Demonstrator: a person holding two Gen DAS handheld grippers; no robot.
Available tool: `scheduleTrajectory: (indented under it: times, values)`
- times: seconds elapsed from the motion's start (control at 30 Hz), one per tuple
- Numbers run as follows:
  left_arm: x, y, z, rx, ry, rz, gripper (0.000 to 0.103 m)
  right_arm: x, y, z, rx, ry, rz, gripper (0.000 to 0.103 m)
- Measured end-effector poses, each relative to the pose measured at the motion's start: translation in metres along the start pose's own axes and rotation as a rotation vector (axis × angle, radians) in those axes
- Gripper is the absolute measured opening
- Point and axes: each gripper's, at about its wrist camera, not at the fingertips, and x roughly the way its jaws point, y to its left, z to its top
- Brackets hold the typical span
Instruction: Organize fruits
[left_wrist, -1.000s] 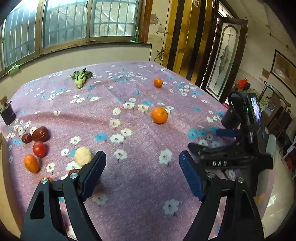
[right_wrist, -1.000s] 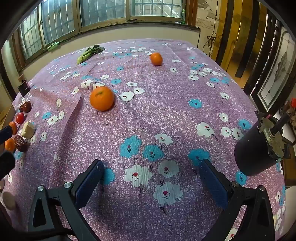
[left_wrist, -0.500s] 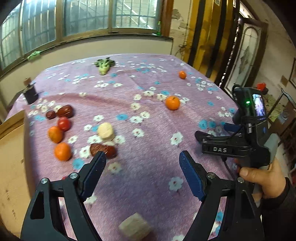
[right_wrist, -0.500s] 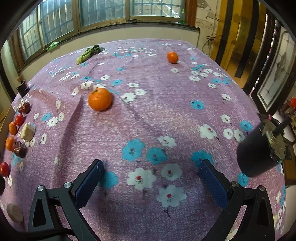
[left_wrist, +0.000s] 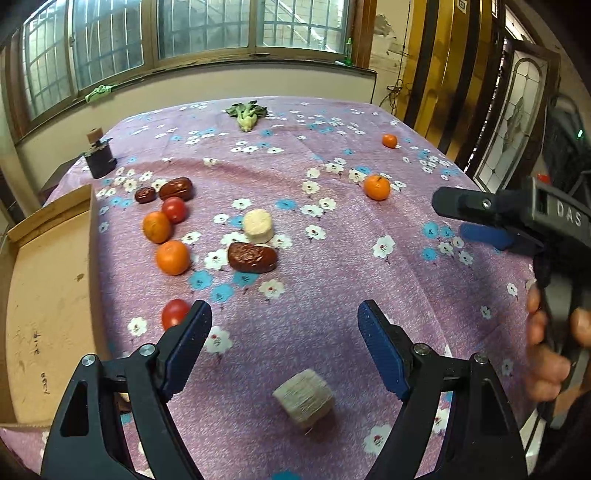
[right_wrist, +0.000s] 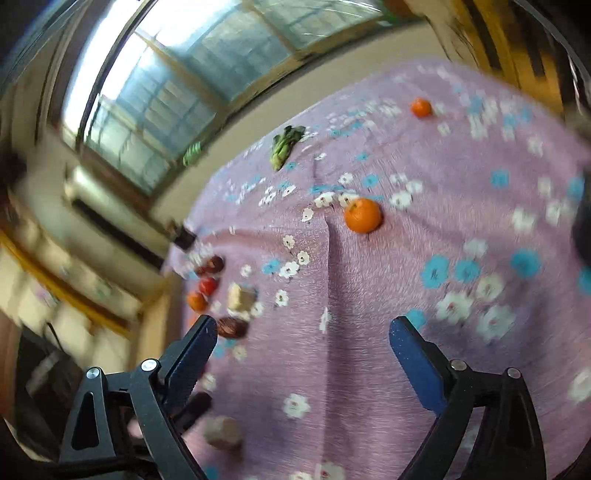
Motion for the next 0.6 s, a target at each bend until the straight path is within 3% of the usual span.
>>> scheduleTrajectory:
  times: [0.13,0.23,0.6]
  values:
    - [-0.009,0.002,-0.001,0.024,-0.026,0.086,0.081,-0.014,0.029,0.004,-0.241,0.003,-0.137,0.096]
    - [-0.016,0.006,0.000,0.019,-0.046,0.131,0.081,-0.020,0.040,0.003,-0.357,0.014,-0.190,0.095]
    - [-0.028,0.012,0.003,0.024,-0.071,0.187,0.082,-0.025,0.051,-0.002,-0.442,0.007,-0.200,0.095]
